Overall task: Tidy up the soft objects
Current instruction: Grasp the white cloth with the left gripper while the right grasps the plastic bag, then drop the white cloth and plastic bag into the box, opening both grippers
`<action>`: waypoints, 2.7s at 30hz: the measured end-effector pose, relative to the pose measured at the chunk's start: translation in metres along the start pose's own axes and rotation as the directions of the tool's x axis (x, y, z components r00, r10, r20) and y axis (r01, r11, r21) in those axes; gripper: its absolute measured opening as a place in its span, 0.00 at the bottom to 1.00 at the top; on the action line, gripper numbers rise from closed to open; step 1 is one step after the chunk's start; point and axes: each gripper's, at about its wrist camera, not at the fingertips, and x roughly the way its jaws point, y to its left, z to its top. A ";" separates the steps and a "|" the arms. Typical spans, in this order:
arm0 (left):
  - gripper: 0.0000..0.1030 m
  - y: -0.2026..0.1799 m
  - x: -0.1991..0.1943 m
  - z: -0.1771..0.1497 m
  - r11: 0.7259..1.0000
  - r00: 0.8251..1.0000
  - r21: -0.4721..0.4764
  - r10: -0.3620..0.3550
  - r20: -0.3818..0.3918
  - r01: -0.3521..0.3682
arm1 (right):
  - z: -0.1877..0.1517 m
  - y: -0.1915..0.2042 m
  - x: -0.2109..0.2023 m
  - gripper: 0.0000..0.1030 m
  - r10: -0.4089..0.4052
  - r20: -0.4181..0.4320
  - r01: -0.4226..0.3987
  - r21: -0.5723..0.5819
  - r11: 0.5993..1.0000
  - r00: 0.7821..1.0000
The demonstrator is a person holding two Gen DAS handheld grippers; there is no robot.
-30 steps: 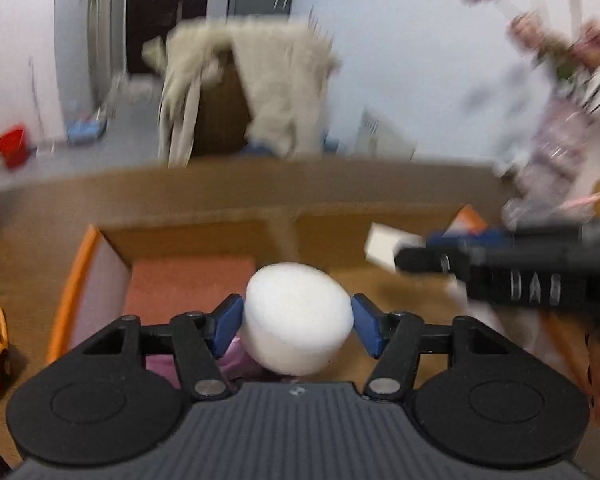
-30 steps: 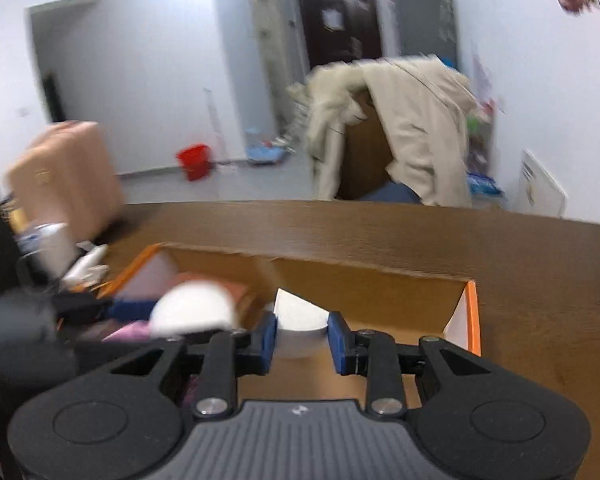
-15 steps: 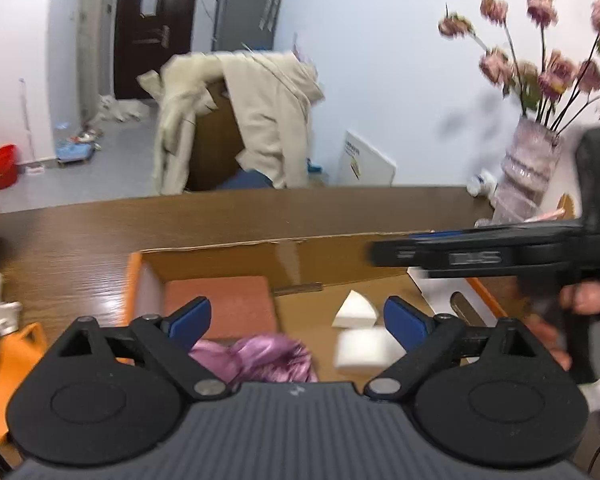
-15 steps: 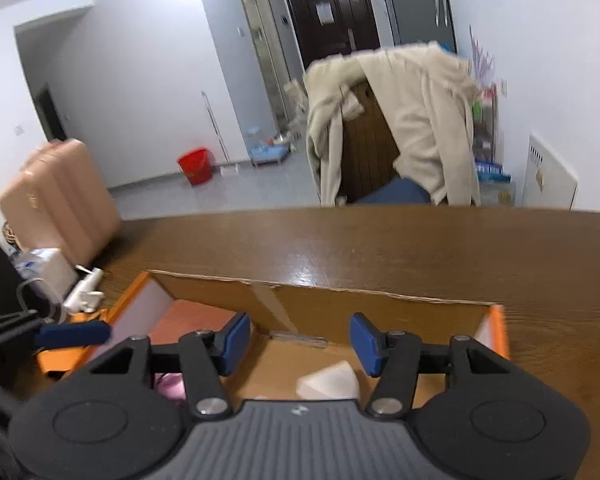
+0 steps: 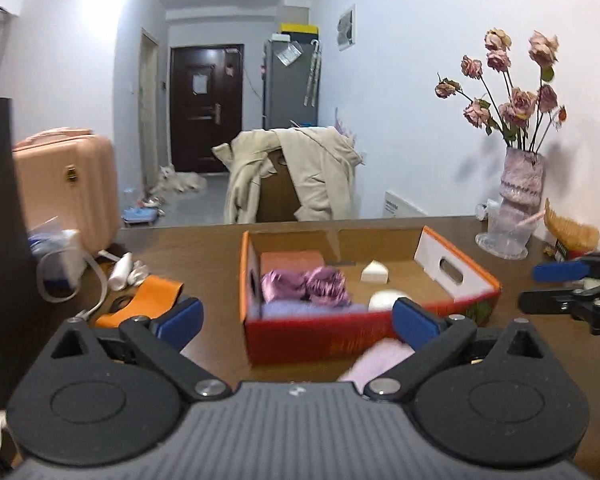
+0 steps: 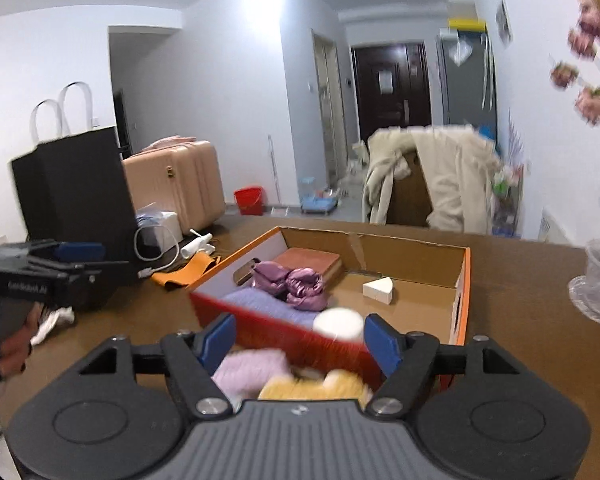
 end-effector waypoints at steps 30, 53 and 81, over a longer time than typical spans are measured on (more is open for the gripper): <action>0.97 -0.060 0.007 -0.088 0.972 0.961 -0.057 -0.234 -0.151 0.228 | -0.095 0.033 -0.024 0.58 -0.136 -0.057 0.143 0.151 0.978 0.989; 0.09 0.016 0.008 -0.055 0.986 0.989 -0.122 -0.124 -0.087 0.113 | -0.076 0.065 0.056 0.47 -0.017 -0.083 0.019 0.029 0.999 0.996; 0.09 -0.015 0.203 0.073 0.966 0.957 -0.167 -0.227 -0.182 0.198 | 0.062 -0.050 0.089 0.23 -0.025 0.000 0.024 0.077 0.997 1.000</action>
